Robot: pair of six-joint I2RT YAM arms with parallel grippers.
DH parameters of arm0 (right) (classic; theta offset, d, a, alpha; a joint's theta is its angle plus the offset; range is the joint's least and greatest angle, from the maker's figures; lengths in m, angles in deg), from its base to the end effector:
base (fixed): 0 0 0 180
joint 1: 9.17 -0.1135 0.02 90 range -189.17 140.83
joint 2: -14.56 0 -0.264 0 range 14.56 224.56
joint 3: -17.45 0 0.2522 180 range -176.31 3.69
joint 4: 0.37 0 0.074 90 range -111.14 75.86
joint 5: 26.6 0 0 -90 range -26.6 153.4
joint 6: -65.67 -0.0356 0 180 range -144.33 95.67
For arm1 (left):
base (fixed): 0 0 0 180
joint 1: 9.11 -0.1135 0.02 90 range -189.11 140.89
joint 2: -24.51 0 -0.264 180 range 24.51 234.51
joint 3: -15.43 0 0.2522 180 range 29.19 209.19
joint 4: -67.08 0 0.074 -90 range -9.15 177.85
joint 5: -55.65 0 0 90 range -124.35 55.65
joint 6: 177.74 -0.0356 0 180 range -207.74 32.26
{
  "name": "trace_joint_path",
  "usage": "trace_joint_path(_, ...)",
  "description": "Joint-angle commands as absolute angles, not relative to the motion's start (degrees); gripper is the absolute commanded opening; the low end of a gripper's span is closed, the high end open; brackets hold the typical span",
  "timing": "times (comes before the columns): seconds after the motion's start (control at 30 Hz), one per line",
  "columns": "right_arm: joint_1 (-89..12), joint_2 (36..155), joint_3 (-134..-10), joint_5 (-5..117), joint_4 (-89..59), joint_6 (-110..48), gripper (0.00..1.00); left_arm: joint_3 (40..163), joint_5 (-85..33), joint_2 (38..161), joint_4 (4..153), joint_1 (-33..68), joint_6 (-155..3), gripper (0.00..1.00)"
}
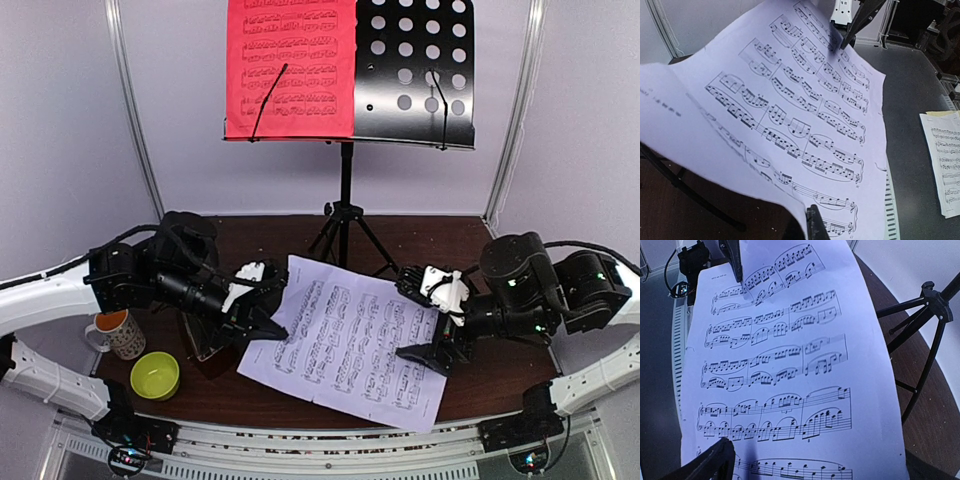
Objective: Set up the instrument practice props
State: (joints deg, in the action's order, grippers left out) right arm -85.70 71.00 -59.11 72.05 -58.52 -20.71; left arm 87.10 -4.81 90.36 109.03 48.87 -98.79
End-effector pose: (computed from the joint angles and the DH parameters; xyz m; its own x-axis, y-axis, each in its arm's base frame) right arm 0.0511 0.1902 0.3530 -0.0843 -0.6197 -0.7803 -0.9410 0.3070 -0.1422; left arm 0.1164 -0.2193 0.3181 -0.1250 0.5144 -0.8484 0.9911 0.0256 -0.1305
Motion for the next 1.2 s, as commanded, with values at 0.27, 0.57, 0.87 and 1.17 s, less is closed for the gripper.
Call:
trace_joint_path(0.27, -84.9, 62.7, -52.8, 70.0, -59.3, -26.8, 1.0, 89.7, -5.7, 87.7, 111.7, 48.1, -101.3, 0.0)
trace_joint_path(0.57, -84.9, 74.3, -61.1, 68.6, -59.1, -23.6, 1.0, 95.0, -0.2, 93.3, 114.1, 48.3, -103.1, 0.0)
trace_joint_path(0.87, -84.9, 85.6, -72.8, 67.9, -61.6, -22.1, 0.79, 98.7, 1.2, 97.3, 118.4, 48.8, -105.1, 0.0)
trace_joint_path(1.17, -84.9, 88.4, -74.2, 67.3, -62.6, -21.1, 0.42, 99.6, 1.4, 98.2, 118.7, 48.8, -105.5, 0.0)
